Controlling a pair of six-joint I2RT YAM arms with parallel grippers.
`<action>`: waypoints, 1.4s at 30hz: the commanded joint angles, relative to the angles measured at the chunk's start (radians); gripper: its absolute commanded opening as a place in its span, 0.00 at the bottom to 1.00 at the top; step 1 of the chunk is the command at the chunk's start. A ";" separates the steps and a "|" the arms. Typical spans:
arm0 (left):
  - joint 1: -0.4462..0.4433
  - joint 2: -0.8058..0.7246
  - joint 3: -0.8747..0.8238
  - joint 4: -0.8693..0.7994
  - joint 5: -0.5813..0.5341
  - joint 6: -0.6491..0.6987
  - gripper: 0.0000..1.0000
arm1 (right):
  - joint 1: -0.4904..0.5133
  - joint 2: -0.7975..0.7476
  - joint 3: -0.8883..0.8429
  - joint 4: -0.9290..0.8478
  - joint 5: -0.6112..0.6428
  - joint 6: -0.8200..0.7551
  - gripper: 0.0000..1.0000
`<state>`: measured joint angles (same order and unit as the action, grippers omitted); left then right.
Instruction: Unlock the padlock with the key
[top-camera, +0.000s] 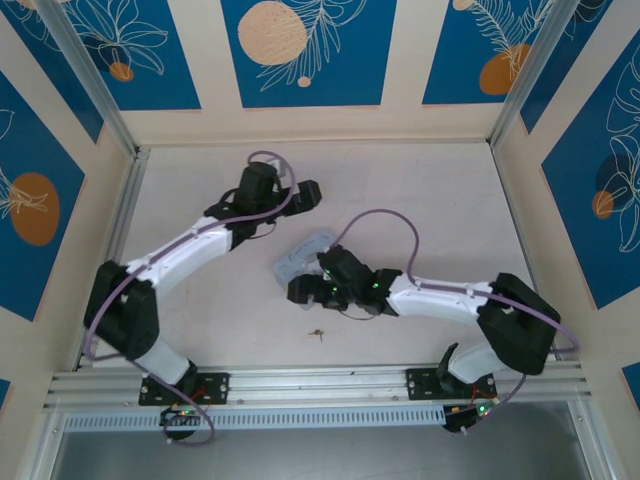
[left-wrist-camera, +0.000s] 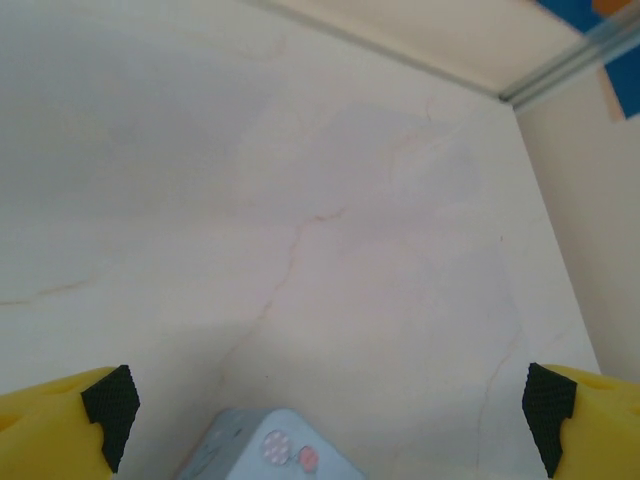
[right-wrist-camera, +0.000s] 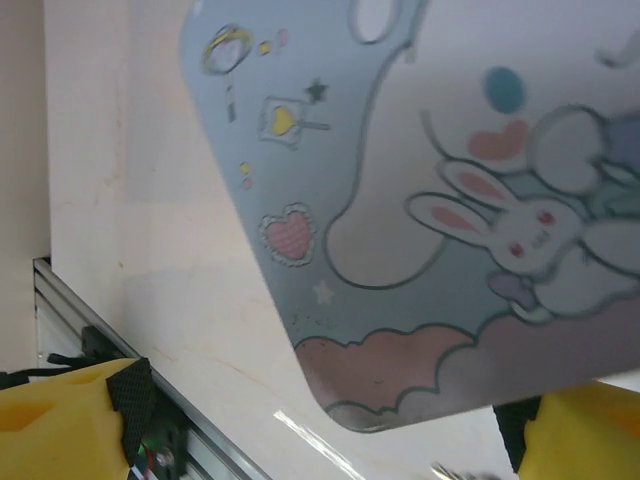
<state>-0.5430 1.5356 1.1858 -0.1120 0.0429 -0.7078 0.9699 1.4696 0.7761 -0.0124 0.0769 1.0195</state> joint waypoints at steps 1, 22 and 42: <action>0.078 -0.136 -0.084 -0.084 -0.043 -0.005 1.00 | 0.012 0.081 0.120 0.027 -0.028 -0.051 0.89; 0.209 -0.472 -0.487 -0.162 0.105 -0.056 1.00 | -0.467 -0.021 0.203 -0.257 -0.134 -0.275 0.90; 0.054 -0.049 -0.302 -0.004 0.109 -0.095 1.00 | -0.430 0.112 0.146 -0.053 -0.285 -0.146 0.80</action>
<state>-0.4652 1.4555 0.8204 -0.1505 0.1390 -0.7986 0.5259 1.6279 0.9630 -0.0956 -0.1619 0.8452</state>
